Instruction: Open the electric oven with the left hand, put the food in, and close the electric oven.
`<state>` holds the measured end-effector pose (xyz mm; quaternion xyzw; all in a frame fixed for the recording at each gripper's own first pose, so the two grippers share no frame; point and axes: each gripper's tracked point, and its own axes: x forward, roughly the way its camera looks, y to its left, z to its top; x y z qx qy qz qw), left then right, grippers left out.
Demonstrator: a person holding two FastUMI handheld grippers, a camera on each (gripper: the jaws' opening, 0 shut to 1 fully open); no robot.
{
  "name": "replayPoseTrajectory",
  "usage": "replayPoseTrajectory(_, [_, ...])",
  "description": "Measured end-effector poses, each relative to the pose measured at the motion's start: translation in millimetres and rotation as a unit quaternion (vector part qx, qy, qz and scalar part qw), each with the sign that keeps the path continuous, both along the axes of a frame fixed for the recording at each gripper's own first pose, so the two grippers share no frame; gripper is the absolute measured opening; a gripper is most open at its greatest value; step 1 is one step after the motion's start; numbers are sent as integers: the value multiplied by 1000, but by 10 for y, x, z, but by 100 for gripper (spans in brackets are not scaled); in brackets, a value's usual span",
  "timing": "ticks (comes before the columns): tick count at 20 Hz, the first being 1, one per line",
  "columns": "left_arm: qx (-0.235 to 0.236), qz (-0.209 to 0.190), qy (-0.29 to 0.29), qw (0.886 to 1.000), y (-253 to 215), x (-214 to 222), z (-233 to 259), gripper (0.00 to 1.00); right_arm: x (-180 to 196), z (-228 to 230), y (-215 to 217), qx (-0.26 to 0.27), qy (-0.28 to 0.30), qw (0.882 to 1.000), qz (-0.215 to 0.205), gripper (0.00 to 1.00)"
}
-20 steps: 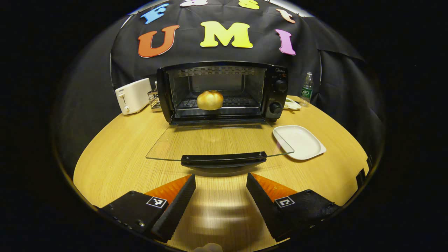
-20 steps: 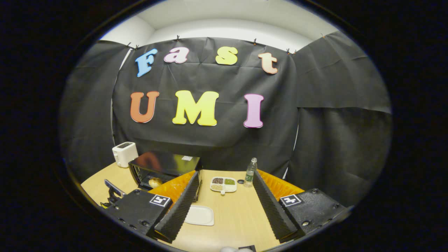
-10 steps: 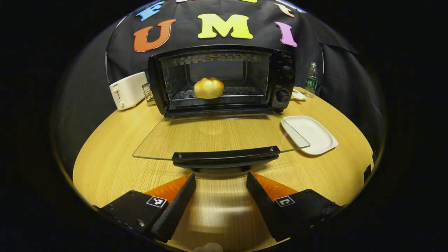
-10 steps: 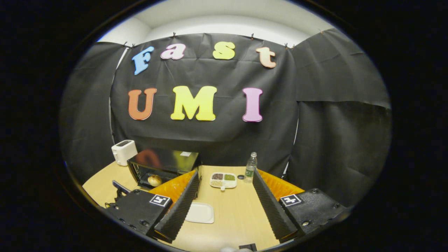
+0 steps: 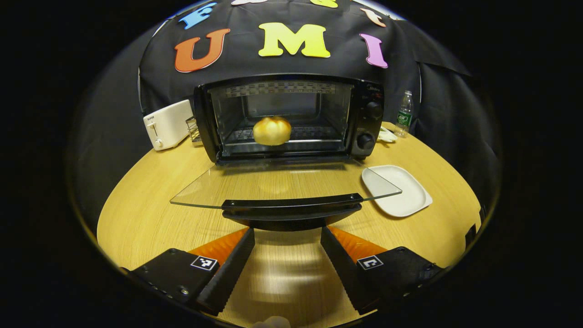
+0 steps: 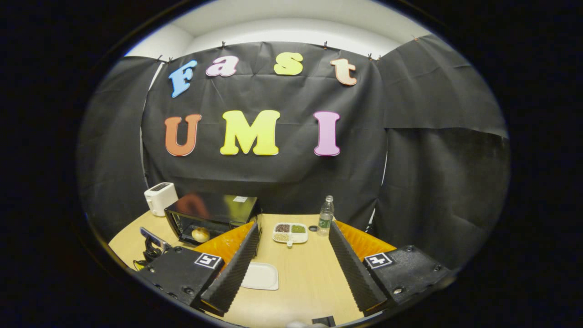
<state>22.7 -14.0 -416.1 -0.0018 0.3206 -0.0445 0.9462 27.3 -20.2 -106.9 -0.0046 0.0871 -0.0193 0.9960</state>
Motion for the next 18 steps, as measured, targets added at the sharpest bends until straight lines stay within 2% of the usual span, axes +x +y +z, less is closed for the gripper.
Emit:
replayPoseTrajectory(9, [-7,8,-63,998,73,508,656,96,57,11,-14,9,1,1000,0,97])
replayPoseTrajectory(18, [-1,9,-107,994,112,982,1022,96,99,-5,-65,7,5,1000,-3,97])
